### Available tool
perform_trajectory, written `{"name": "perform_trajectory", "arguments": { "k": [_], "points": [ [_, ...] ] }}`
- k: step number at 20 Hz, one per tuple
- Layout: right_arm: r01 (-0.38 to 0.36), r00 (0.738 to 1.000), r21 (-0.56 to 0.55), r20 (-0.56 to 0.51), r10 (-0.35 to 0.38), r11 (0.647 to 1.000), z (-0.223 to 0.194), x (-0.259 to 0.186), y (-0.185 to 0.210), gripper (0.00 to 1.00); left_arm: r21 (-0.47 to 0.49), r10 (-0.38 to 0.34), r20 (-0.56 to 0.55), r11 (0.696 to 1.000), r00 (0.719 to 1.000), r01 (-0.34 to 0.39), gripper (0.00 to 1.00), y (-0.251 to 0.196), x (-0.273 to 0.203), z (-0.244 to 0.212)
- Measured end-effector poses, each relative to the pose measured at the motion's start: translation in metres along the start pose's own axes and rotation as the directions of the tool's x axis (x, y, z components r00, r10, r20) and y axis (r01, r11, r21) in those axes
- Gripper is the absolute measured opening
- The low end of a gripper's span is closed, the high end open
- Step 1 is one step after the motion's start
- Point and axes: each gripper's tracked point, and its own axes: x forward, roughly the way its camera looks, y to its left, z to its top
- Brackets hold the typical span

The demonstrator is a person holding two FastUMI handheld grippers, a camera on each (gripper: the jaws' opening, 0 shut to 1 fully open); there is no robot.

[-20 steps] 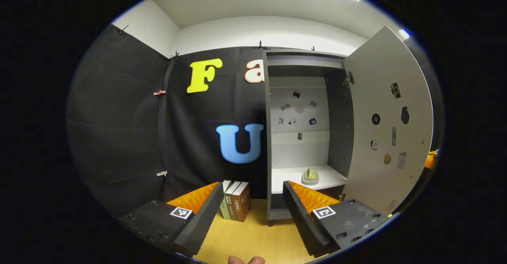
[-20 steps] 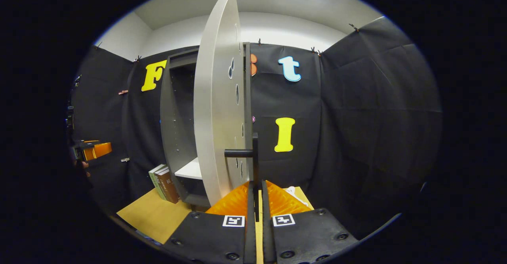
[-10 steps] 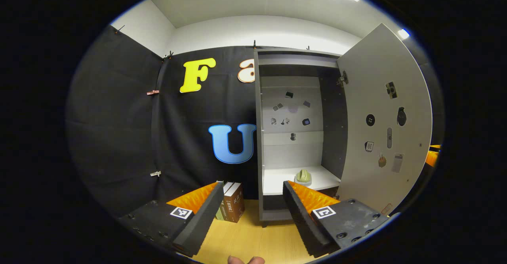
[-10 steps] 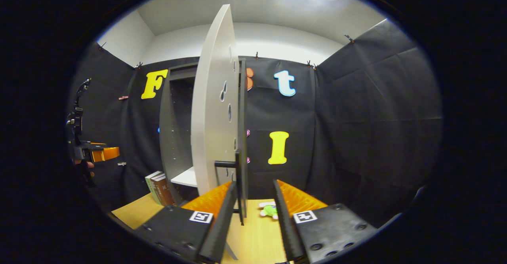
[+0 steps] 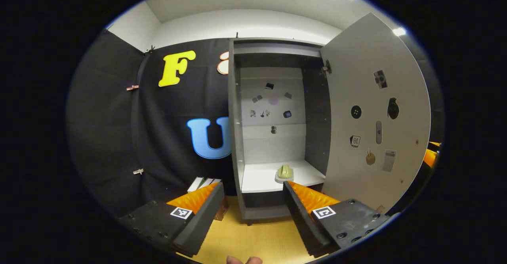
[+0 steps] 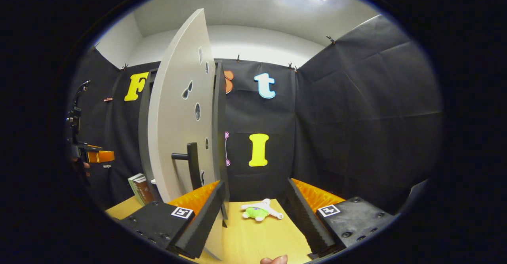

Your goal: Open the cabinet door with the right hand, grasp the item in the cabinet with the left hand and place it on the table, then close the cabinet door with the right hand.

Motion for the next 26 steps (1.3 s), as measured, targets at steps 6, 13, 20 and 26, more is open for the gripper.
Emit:
{"name": "perform_trajectory", "arguments": {
  "k": [6, 13, 20, 26],
  "points": [
    [0.008, 0.998, 0.002, -0.055, -0.007, 1.0, -0.023, 0.01, -0.012, 0.98, 0.063, -0.113, -0.087, 0.991, 0.99, 0.119, 0.94, -0.043, 0.075, -0.013],
    [0.081, 0.993, 0.008, -0.09, -0.08, 0.997, -0.044, 0.026, -0.062, 0.98, 0.038, -0.215, -0.294, 0.971, 0.931, 0.237, 0.92, -0.079, 0.189, -0.058],
    [0.116, 0.982, -0.046, -0.146, -0.122, 0.992, -0.072, 0.038, -0.104, 0.98, 0.01, -0.228, -0.411, 0.967, 0.882, 0.255, 0.89, -0.097, 0.298, -0.078],
    [0.166, 0.971, -0.068, -0.164, -0.175, 0.984, -0.079, 0.039, -0.137, 0.98, -0.045, -0.242, -0.465, 0.967, 0.852, 0.25, 0.74, -0.111, 0.358, -0.1]
  ]
}}
